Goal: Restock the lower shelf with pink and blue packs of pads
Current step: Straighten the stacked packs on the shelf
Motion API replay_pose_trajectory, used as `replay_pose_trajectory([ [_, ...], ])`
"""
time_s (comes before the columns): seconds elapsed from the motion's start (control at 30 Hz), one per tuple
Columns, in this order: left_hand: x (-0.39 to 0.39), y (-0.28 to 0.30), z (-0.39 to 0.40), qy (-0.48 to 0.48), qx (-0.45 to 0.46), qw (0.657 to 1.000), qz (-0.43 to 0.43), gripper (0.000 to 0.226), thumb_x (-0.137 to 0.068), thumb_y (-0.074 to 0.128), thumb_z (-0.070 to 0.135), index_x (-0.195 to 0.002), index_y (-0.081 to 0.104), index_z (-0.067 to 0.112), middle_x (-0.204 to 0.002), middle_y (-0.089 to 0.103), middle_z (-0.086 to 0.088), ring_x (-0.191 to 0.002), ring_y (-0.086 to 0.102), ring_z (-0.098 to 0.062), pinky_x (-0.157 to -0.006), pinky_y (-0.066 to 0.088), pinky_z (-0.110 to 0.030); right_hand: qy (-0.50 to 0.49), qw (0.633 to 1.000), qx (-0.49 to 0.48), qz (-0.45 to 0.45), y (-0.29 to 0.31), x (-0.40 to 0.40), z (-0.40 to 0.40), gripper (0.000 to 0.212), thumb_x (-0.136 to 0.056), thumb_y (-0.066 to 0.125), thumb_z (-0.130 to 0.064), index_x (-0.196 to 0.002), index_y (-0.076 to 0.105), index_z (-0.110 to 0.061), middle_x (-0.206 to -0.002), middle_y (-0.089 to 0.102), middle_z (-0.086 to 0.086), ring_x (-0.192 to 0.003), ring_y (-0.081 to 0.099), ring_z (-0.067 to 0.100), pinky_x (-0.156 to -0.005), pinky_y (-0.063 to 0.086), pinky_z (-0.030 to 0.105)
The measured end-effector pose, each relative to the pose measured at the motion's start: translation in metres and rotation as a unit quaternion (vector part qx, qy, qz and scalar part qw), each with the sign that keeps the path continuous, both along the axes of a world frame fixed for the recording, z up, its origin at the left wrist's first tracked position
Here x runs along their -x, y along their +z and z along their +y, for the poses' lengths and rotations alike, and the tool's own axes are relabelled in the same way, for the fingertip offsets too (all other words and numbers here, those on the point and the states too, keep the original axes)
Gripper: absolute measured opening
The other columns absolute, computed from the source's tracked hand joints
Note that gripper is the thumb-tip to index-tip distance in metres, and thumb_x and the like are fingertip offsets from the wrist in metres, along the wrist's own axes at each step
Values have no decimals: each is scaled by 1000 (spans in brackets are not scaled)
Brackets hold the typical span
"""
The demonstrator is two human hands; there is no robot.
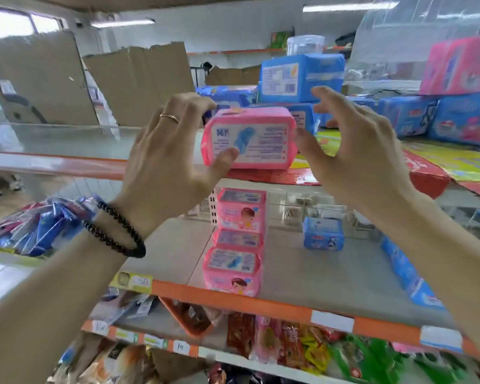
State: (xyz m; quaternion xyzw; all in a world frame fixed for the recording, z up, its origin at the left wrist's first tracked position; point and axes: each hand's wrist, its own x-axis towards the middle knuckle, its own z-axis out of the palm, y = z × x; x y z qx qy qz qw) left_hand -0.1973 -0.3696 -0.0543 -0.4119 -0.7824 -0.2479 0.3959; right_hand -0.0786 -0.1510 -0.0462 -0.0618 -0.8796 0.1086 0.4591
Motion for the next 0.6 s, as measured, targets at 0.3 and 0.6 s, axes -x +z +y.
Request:
replay_pose_trajectory([
  [0.3,58,6,-7,20,53,994,-96,69,-90,35,71,-144,37,28,-144,42,2,-127,49,-26,-95,47,-49,-56,995,13,-76,5,46,-11,60,-98,43,-56,-149,38,-25,-138,58,0,-120,57,27,-83,42,37],
  [0.6,96,0,5,-80,81,961,-251,78,-83,30,86,-143,39,36,-134,60,2,-101,63,-14,-95,50,-47,-92,986,74,-117,0,59,-7,60,-95,32,-68,-142,42,-33,-99,69,4,-97,64,31,-85,53,48],
])
